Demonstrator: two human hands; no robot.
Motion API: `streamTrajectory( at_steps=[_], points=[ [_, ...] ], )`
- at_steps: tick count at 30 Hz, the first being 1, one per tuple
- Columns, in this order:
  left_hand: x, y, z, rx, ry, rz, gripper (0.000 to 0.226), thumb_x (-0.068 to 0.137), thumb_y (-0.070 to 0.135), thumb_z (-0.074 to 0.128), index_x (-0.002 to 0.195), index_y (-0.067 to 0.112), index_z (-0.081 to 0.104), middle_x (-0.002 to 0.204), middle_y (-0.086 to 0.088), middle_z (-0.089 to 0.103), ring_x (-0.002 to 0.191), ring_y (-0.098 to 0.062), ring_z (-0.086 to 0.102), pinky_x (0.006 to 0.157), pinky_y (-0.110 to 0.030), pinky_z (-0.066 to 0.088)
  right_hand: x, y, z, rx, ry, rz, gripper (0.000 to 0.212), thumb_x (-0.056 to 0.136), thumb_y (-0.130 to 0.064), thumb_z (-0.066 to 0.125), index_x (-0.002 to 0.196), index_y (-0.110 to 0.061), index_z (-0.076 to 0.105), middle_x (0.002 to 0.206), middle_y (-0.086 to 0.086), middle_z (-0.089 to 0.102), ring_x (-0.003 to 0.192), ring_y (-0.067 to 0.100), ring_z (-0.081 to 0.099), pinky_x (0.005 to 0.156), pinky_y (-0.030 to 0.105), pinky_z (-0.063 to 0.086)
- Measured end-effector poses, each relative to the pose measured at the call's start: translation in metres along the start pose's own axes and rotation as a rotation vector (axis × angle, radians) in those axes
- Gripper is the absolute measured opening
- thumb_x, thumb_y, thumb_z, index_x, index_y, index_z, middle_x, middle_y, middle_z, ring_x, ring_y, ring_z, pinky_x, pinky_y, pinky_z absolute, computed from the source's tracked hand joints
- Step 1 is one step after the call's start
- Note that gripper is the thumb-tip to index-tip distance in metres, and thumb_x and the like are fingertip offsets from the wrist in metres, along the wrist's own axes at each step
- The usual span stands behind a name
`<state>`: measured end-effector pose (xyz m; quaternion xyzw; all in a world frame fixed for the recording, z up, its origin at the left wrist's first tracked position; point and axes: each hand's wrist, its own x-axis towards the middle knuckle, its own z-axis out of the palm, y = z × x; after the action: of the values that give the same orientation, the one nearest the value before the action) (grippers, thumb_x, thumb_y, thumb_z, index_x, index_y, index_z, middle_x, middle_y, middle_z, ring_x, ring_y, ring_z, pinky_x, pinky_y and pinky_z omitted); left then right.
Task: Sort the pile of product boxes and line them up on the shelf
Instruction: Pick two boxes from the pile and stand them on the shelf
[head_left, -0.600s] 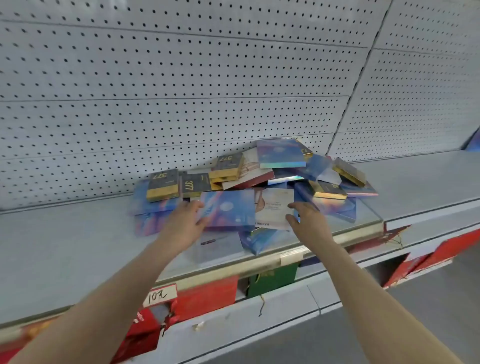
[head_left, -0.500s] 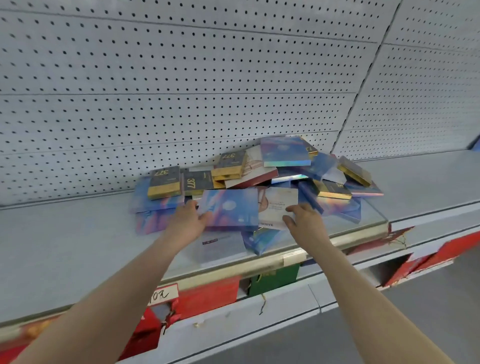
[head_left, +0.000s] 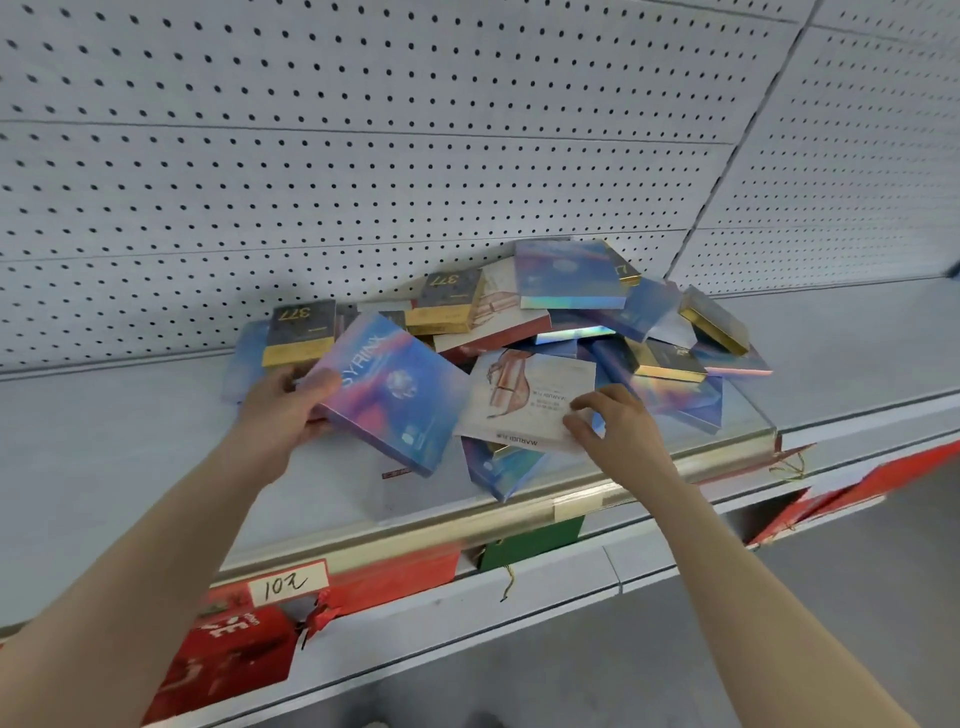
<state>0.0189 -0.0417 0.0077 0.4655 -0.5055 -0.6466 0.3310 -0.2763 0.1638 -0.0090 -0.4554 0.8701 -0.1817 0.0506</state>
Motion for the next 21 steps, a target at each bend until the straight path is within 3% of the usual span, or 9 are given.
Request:
streamTrajectory(
  at_steps=[4, 10, 13, 16, 21],
  points=[
    [-0.026, -0.005, -0.004, -0.037, 0.076, -0.017, 0.01, 0.094, 0.018, 0.059, 0.101, 0.01, 0.061, 0.09, -0.007, 0.068, 0.064, -0.011, 0.068, 0.06, -0.022, 0.057, 0.039, 0.009, -0.005, -0.023, -0.085, 0.055, 0.044, 0.095, -0.045, 0.053, 0.132, -0.022, 0.053, 0.138, 0.005, 0.045, 0.121, 0.025, 0.047, 0.099, 0.036, 0.04],
    [-0.069, -0.027, 0.015, -0.174, 0.245, -0.022, 0.009, 0.095, 0.017, 0.055, 0.095, 0.011, 0.062, 0.087, -0.008, 0.067, 0.069, -0.014, 0.068, 0.063, -0.023, 0.059, 0.082, 0.019, -0.001, -0.189, -0.364, -0.096, 0.081, 0.084, -0.071, 0.048, 0.149, -0.027, 0.029, 0.157, 0.007, 0.026, 0.142, 0.028, 0.026, 0.112, 0.044, 0.026],
    [-0.09, -0.042, 0.029, -0.188, 0.317, -0.04, 0.01, 0.095, 0.019, 0.056, 0.09, 0.013, 0.061, 0.077, -0.003, 0.066, 0.062, -0.009, 0.067, 0.061, -0.023, 0.058, 0.09, 0.028, 0.0, -0.162, -0.403, -0.067, 0.099, 0.07, -0.082, 0.053, 0.148, -0.026, 0.029, 0.153, 0.012, 0.031, 0.139, 0.033, 0.031, 0.108, 0.045, 0.032],
    [-0.111, -0.054, 0.039, -0.162, 0.355, -0.019, 0.011, 0.096, 0.018, 0.055, 0.088, 0.012, 0.06, 0.066, 0.001, 0.068, 0.056, -0.009, 0.065, 0.052, -0.022, 0.055, 0.081, 0.031, 0.004, -0.204, -0.365, -0.023, 0.103, 0.068, -0.083, 0.054, 0.143, -0.015, 0.036, 0.144, 0.016, 0.039, 0.132, 0.034, 0.04, 0.104, 0.042, 0.037],
    [-0.129, -0.067, 0.044, -0.144, 0.426, -0.042, 0.008, 0.095, 0.018, 0.057, 0.093, 0.011, 0.06, 0.084, -0.008, 0.067, 0.068, -0.018, 0.066, 0.056, -0.022, 0.056, 0.056, 0.022, 0.025, -0.113, -0.287, 0.02, 0.095, 0.071, -0.087, 0.042, 0.137, -0.018, 0.035, 0.122, 0.007, 0.06, 0.11, 0.031, 0.059, 0.088, 0.042, 0.049]
  ],
)
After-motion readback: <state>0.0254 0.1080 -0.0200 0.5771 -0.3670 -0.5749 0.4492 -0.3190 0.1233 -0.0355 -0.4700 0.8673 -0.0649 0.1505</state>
